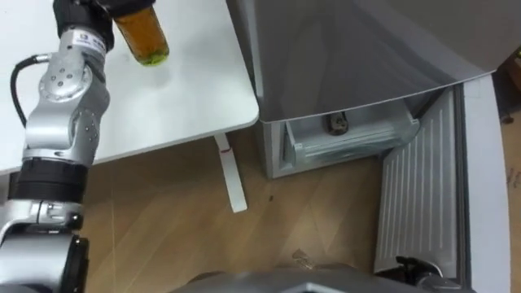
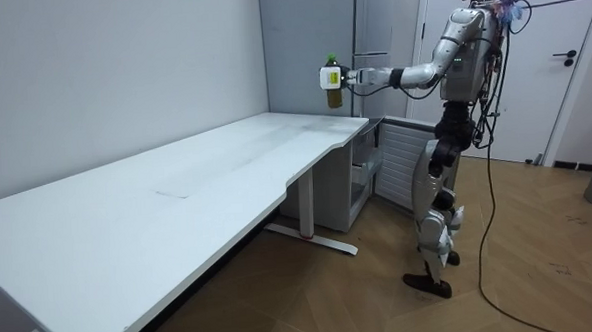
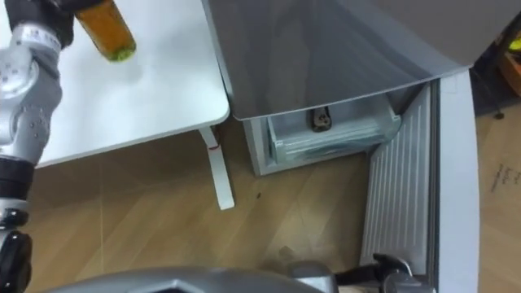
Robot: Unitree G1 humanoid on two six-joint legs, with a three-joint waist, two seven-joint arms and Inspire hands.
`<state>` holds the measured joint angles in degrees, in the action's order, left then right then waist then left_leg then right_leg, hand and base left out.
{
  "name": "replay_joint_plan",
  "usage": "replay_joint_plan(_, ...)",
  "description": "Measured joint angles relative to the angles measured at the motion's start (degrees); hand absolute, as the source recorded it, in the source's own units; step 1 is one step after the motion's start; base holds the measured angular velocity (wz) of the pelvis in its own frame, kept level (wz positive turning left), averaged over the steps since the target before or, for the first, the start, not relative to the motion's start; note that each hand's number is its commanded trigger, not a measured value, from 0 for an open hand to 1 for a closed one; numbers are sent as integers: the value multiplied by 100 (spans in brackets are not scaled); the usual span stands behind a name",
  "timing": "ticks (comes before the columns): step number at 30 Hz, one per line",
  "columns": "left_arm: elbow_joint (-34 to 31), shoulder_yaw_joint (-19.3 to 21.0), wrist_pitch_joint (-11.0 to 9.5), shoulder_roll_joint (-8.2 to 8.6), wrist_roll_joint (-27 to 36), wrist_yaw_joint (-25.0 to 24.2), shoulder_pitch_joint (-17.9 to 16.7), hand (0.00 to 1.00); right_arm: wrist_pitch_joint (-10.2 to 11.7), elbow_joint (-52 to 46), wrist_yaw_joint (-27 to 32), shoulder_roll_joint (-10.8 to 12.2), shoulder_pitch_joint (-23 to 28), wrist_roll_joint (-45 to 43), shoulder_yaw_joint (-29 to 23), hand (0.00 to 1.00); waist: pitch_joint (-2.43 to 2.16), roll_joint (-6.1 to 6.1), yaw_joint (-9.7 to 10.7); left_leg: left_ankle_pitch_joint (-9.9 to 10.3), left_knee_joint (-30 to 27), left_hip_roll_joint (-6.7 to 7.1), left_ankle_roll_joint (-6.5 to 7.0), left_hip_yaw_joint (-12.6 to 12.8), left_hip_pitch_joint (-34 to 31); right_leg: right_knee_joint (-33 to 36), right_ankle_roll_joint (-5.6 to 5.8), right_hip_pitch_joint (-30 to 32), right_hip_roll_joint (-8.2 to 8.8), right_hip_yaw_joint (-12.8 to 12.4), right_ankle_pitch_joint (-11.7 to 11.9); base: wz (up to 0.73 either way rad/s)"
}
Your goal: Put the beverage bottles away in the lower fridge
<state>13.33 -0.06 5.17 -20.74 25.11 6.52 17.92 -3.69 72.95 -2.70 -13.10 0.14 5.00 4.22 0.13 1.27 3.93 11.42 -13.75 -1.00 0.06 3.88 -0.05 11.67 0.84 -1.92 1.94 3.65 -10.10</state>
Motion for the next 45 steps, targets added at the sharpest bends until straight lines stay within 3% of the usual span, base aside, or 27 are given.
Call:
replay_joint_plan(2,0,0,1,33,2,-81,-134,100,1,-32,2,59,-30,19,0,0,3,-71,-27,-4,2,18,-6,-95,22,-10,-8,-67,12,86,-18,18)
replay_joint_plan(5,-110,1,11,237,-212,-117,-442,100,-3,-42,0,152,-2,60,-1,0,-17,-168,-110,-4,9,27,-10,-162,65,-116,-11,-185,11,145,-20,14)
replay_joint_plan(9,-591,0,109,336,-393,-173,-882,100,0,-85,-13,199,-5,166,5,0,-11,-155,-210,-3,12,44,-10,-242,50,-125,-11,-201,26,242,-20,11)
replay_joint_plan(15,-1400,95,109,453,-390,-235,-1193,100,55,-124,-64,198,-7,167,23,0,9,-94,-429,-3,21,47,-11,-292,69,-129,-11,-264,26,297,-20,5)
replay_joint_plan(20,-1918,227,109,519,-388,-401,-1436,100,59,-122,-118,199,0,150,14,0,9,-90,-439,-6,21,71,-21,-424,56,-209,-12,-335,28,415,-21,13)
replay_joint_plan(25,-2199,263,110,824,-364,-706,-1893,100,51,-223,-171,200,-12,125,18,0,-4,-85,-521,-11,23,89,-23,-430,73,-210,-10,-363,52,459,-45,2)
replay_joint_plan(27,-2232,223,110,865,-205,-802,-2083,100,51,-256,-198,199,-22,125,17,0,-3,-94,-535,-11,15,94,-23,-445,74,-213,-9,-366,57,478,-46,2)
replay_joint_plan(32,-2233,114,147,878,-220,-1052,-2423,100,48,-448,-358,204,-23,94,27,0,8,-118,-505,-11,-12,117,-22,-538,59,-214,-6,-398,77,587,-63,10)
replay_joint_plan(41,-2222,-260,236,880,-213,-1458,-2493,100,-2,-906,-624,250,-67,-38,142,0,26,-185,-535,-12,-90,161,-20,-645,74,-209,18,-491,105,675,-93,7)
replay_joint_plan(45,-2222,-402,422,906,-217,-1599,-2505,100,-19,-1169,-622,270,-66,-118,142,0,26,-185,-537,-11,-98,163,-20,-643,57,-215,22,-479,109,701,-96,2)
